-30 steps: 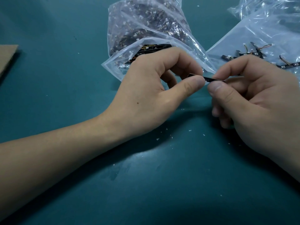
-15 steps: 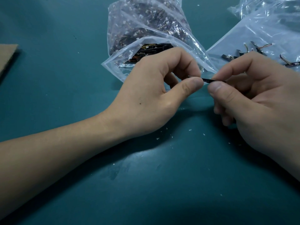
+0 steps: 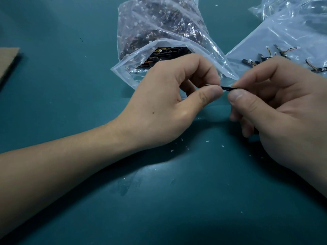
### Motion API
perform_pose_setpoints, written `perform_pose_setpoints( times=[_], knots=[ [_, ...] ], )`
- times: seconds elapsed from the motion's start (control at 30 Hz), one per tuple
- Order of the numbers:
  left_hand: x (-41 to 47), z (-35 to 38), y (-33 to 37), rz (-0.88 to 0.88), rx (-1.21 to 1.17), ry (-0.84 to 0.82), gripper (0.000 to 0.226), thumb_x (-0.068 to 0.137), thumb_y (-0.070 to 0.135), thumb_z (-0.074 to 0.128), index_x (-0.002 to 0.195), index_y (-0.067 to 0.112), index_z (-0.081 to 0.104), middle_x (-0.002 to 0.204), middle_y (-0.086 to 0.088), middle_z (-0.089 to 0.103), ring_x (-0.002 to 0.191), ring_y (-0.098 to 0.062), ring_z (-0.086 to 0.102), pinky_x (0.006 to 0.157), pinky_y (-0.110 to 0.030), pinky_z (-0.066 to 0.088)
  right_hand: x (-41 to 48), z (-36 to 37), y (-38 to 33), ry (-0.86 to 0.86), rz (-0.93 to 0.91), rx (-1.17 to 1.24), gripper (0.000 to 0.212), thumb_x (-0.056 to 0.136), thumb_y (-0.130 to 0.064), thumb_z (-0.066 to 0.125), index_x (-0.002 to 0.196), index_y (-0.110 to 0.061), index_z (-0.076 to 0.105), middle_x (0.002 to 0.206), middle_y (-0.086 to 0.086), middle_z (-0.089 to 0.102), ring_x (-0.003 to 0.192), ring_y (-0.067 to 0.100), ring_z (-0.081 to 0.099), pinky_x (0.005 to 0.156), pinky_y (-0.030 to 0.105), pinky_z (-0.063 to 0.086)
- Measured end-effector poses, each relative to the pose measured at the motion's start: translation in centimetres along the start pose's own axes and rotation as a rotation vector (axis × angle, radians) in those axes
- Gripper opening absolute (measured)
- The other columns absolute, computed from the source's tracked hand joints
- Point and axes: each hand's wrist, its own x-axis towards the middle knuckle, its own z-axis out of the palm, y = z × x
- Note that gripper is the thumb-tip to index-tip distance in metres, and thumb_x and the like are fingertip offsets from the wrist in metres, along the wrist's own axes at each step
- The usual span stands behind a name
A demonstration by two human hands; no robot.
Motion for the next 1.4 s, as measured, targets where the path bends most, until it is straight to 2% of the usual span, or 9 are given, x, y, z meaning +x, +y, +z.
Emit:
perform_pose_setpoints(
  times=[0.13, 0.33, 0.57, 0.7, 0.93, 1.07, 1.13, 1.27, 1.4],
  knots=[
    [0.01, 0.01, 0.00, 0.000, -0.015, 0.010, 0.010, 0.094, 0.011, 0.071, 0.091, 0.017, 0.064, 0.080, 0.018, 0.059, 0.072, 0.006, 0.056, 0.069, -0.009, 0.041, -0.01, -0.06, -0.03, 0.000, 0.009, -0.005, 0.004, 0.094, -0.035, 0.064, 0.094, -0.032, 0.061, 0.069, 0.003, 0.070, 0.040, 0.021, 0.056, 0.043, 0.021, 0.043],
    [-0.03, -0.12, 0.02, -0.011, -0.033, -0.001, 0.009, 0.095, 0.011, 0.071, 0.091, 0.016, 0.064, 0.081, 0.018, 0.059, 0.073, 0.004, 0.057, 0.070, -0.010, 0.041, -0.04, -0.05, -0.20, 0.001, -0.015, 0.002, 0.003, 0.094, -0.034, 0.065, 0.094, -0.033, 0.062, 0.069, 0.003, 0.070, 0.041, 0.020, 0.056, 0.043, 0.022, 0.043],
    [-0.13, -0.20, 0.05, -0.013, -0.085, -0.034, 0.010, 0.097, 0.009, 0.068, 0.094, 0.015, 0.060, 0.086, 0.003, 0.068, 0.075, -0.002, 0.060, 0.073, -0.016, 0.044, -0.14, -0.04, -0.18, 0.007, -0.013, 0.007, 0.003, 0.094, -0.036, 0.067, 0.095, -0.035, 0.064, 0.067, 0.003, 0.071, 0.039, 0.022, 0.055, 0.043, 0.023, 0.043],
    [-0.12, -0.25, 0.13, -0.021, -0.070, -0.056, 0.010, 0.097, 0.008, 0.066, 0.094, 0.014, 0.059, 0.087, 0.001, 0.069, 0.074, -0.001, 0.062, 0.072, -0.015, 0.045, -0.04, -0.03, -0.10, -0.015, -0.016, 0.011, 0.003, 0.096, -0.036, 0.064, 0.096, -0.035, 0.062, 0.068, 0.002, 0.071, 0.040, 0.021, 0.055, 0.043, 0.022, 0.043],
    [-0.39, -0.20, 0.41, -0.016, -0.089, -0.091, 0.011, 0.099, 0.008, 0.062, 0.096, 0.013, 0.053, 0.086, -0.003, 0.071, 0.074, -0.002, 0.068, 0.066, -0.032, 0.054, 0.01, 0.03, 0.10, -0.043, -0.015, 0.016, 0.004, 0.097, -0.035, 0.062, 0.097, -0.032, 0.060, 0.068, 0.002, 0.069, 0.040, 0.021, 0.055, 0.043, 0.021, 0.043],
    [-0.52, -0.21, 0.48, -0.052, -0.167, -0.113, 0.008, 0.101, 0.015, 0.058, 0.096, 0.015, 0.051, 0.078, 0.000, 0.073, 0.077, -0.019, 0.073, 0.067, -0.048, 0.055, -0.10, 0.12, 0.05, -0.041, -0.020, 0.022, 0.003, 0.098, -0.036, 0.063, 0.098, -0.036, 0.060, 0.069, 0.003, 0.071, 0.040, 0.022, 0.055, 0.042, 0.022, 0.044],
    [-0.57, -0.18, 0.56, -0.069, -0.211, -0.120, 0.008, 0.101, 0.019, 0.055, 0.095, 0.016, 0.052, 0.076, -0.002, 0.074, 0.076, -0.029, 0.072, 0.067, -0.051, 0.054, -0.06, 0.13, 0.14, -0.046, -0.019, 0.015, 0.003, 0.098, -0.036, 0.062, 0.097, -0.037, 0.060, 0.069, 0.003, 0.071, 0.039, 0.023, 0.055, 0.041, 0.023, 0.043],
    [-0.50, -0.14, 0.58, -0.091, -0.174, -0.118, 0.010, 0.101, 0.018, 0.057, 0.092, 0.018, 0.052, 0.075, 0.000, 0.075, 0.071, -0.026, 0.071, 0.066, -0.049, 0.054, -0.11, 0.15, 0.20, -0.045, -0.023, 0.015, 0.003, 0.098, -0.036, 0.061, 0.099, -0.037, 0.058, 0.069, 0.003, 0.070, 0.039, 0.023, 0.054, 0.041, 0.023, 0.043],
    [-0.43, -0.13, 0.48, -0.096, -0.165, -0.113, 0.011, 0.102, 0.017, 0.057, 0.093, 0.018, 0.051, 0.072, 0.002, 0.075, 0.066, -0.028, 0.070, 0.064, -0.045, 0.056, 0.08, -0.02, 0.26, -0.074, -0.009, 0.000, 0.008, 0.097, -0.036, 0.061, 0.098, -0.029, 0.058, 0.070, 0.003, 0.070, 0.040, 0.023, 0.056, 0.042, 0.026, 0.045]
  ],
)
